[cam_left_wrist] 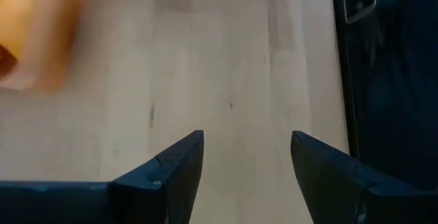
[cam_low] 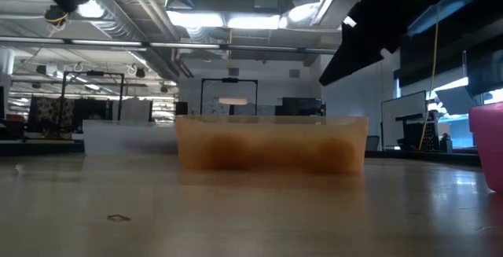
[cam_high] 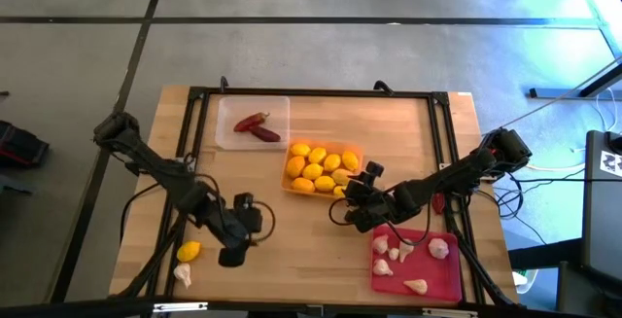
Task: Sort produce into baskets
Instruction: Put the lemon into the orange bin
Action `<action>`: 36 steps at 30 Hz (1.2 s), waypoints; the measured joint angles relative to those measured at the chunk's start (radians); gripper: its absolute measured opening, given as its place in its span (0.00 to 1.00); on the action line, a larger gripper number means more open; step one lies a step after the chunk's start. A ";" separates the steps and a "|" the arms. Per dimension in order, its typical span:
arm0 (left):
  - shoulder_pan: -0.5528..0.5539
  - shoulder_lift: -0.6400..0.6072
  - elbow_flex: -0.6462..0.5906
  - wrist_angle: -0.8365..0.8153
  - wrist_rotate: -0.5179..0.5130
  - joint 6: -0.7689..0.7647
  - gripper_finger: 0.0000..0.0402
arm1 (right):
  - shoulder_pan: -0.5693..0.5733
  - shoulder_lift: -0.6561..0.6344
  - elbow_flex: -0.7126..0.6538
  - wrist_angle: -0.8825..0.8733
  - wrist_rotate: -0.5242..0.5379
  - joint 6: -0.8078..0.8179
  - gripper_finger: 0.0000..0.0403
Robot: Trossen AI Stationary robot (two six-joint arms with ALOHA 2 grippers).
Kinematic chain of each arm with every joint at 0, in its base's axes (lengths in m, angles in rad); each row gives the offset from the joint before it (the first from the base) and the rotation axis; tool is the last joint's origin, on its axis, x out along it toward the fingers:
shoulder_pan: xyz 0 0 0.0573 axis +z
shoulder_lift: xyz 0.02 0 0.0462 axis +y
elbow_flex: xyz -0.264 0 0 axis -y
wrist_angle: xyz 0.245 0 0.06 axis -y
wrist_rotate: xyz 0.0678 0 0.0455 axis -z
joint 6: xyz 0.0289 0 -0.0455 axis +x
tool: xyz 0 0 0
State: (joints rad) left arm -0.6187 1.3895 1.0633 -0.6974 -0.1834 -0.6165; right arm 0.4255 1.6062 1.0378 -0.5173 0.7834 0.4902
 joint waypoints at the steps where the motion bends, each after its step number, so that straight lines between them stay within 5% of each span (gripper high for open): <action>1: -0.011 0.018 0.021 -0.033 0.001 -0.013 0.53 | 0.000 0.000 0.000 -0.001 -0.012 -0.002 0.49; 9: -0.078 0.129 0.180 -0.242 0.010 -0.140 0.47 | 0.000 0.000 0.000 -0.004 -0.091 -0.030 0.49; 16: -0.104 0.162 0.187 -0.276 0.014 -0.195 0.45 | 0.000 0.000 0.000 -0.007 -0.142 -0.048 0.49; 27: -0.058 0.164 0.187 -0.414 0.100 -0.360 0.61 | 0.000 0.000 0.000 -0.008 -0.149 -0.051 0.49; 36: -0.154 0.164 0.187 -0.580 0.124 -0.658 0.63 | 0.000 0.000 0.000 -0.006 -0.148 -0.051 0.49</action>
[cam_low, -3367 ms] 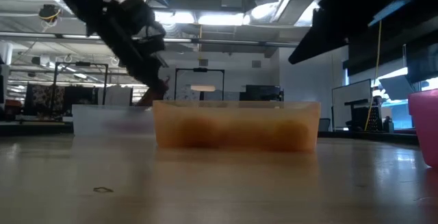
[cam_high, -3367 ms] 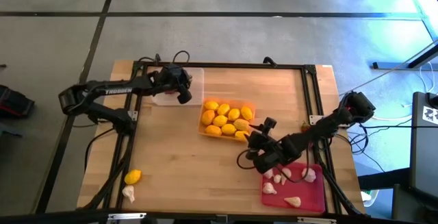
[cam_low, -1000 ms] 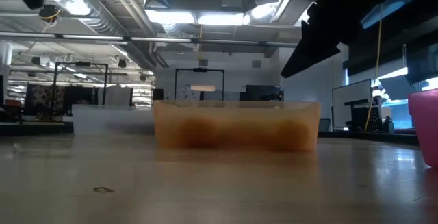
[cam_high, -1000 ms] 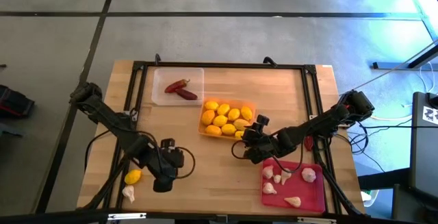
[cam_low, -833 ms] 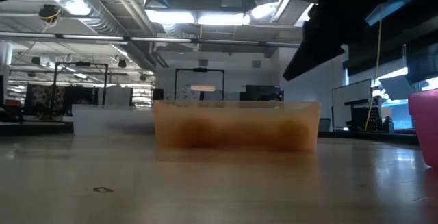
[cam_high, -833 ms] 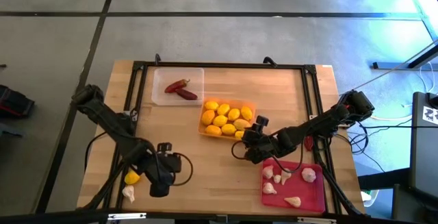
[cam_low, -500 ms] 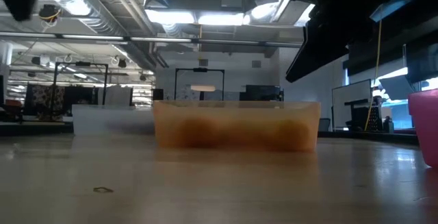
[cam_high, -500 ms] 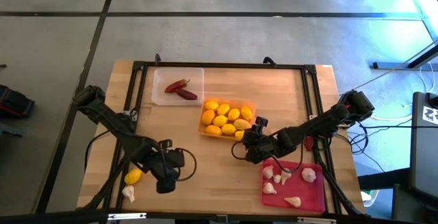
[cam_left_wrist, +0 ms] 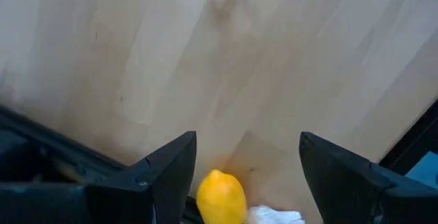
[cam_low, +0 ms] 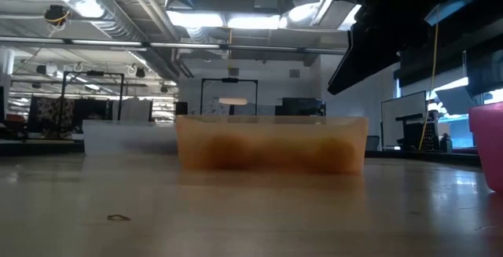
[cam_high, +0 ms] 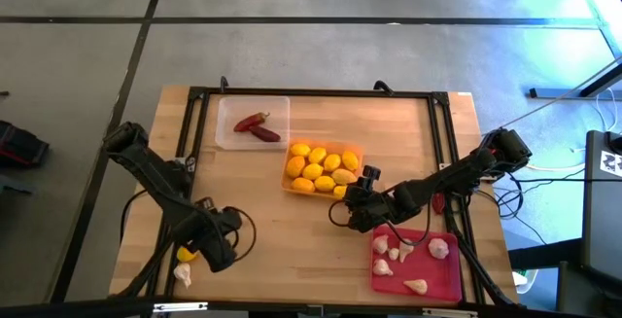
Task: Sort produce into baskets
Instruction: Put the lemon into the orange bin
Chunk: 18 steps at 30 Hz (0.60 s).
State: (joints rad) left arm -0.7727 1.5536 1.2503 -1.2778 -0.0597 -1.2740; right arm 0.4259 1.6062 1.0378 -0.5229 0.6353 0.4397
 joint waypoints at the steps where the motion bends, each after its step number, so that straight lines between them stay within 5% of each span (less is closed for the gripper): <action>1: -0.012 0.001 0.000 0.000 0.000 -0.031 0.63 | 0.000 0.000 0.000 0.002 0.000 0.000 0.49; 18: -0.151 0.169 0.000 -0.025 0.196 -0.118 0.63 | 0.000 0.000 0.000 0.005 0.004 -0.003 0.49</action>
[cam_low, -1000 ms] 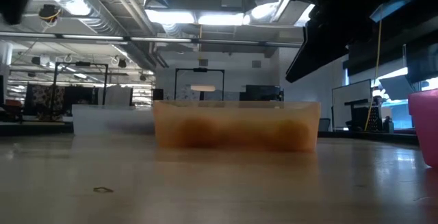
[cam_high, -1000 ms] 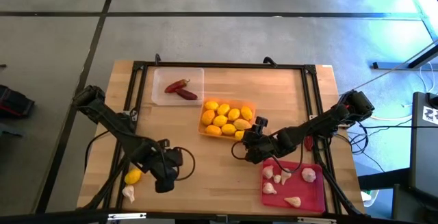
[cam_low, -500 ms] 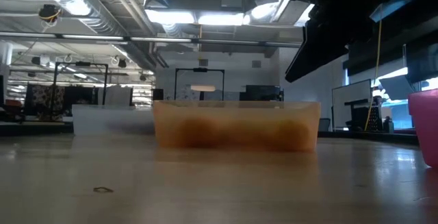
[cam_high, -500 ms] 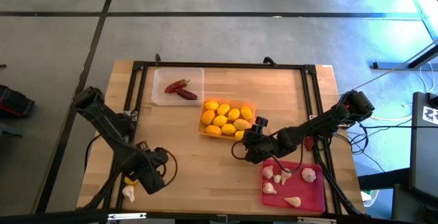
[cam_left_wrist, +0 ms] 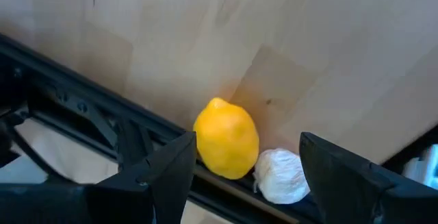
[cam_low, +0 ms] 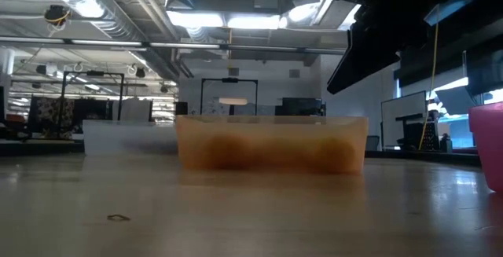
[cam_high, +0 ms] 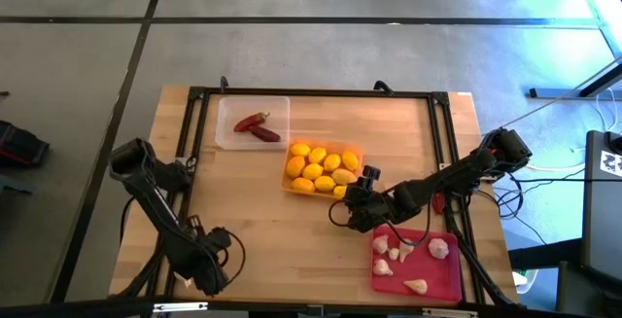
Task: Sort produce into baskets
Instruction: Put the lemon into the orange bin
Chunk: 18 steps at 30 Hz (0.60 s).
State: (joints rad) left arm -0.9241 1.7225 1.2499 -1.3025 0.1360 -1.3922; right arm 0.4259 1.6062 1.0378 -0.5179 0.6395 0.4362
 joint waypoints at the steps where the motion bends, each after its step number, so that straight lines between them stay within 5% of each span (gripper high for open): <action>1: -0.006 0.005 0.000 -0.002 0.004 0.001 0.63 | 0.000 0.000 0.000 0.000 0.000 0.000 0.49; 18: -0.079 -0.013 -0.188 0.140 0.091 -0.063 0.63 | 0.000 0.000 0.000 0.006 0.005 0.000 0.49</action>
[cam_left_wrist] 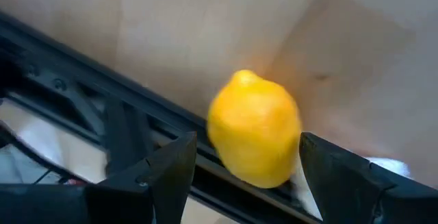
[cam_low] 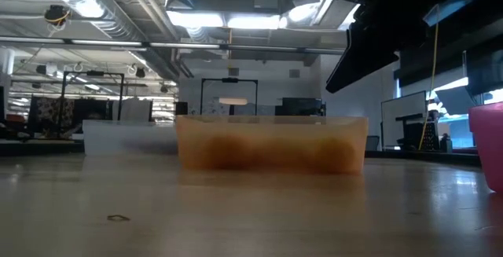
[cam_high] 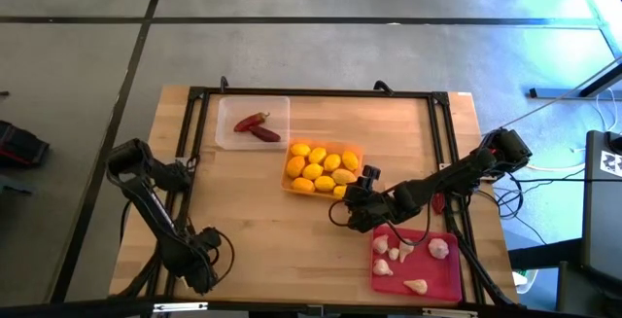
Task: Sort produce into baskets
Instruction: Put the lemon into the orange bin
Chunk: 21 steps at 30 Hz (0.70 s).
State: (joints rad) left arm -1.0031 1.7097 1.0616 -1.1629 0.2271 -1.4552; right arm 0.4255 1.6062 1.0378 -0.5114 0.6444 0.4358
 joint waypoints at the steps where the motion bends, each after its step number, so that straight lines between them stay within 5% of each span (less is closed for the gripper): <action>1: 0.000 0.000 -0.010 -0.005 0.000 -0.001 0.63 | 0.000 0.000 0.000 0.000 0.000 0.000 0.49; 15: 0.004 -0.004 -0.108 0.122 0.040 0.017 0.63 | 0.000 0.000 0.000 -0.001 0.000 0.000 0.49; 21: 0.010 -0.004 -0.108 0.122 0.037 0.047 0.55 | -0.001 0.000 0.000 -0.001 0.000 0.000 0.49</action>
State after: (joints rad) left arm -0.9931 1.7061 0.9531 -1.0408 0.2638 -1.4079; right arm 0.4249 1.6062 1.0378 -0.5121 0.6441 0.4358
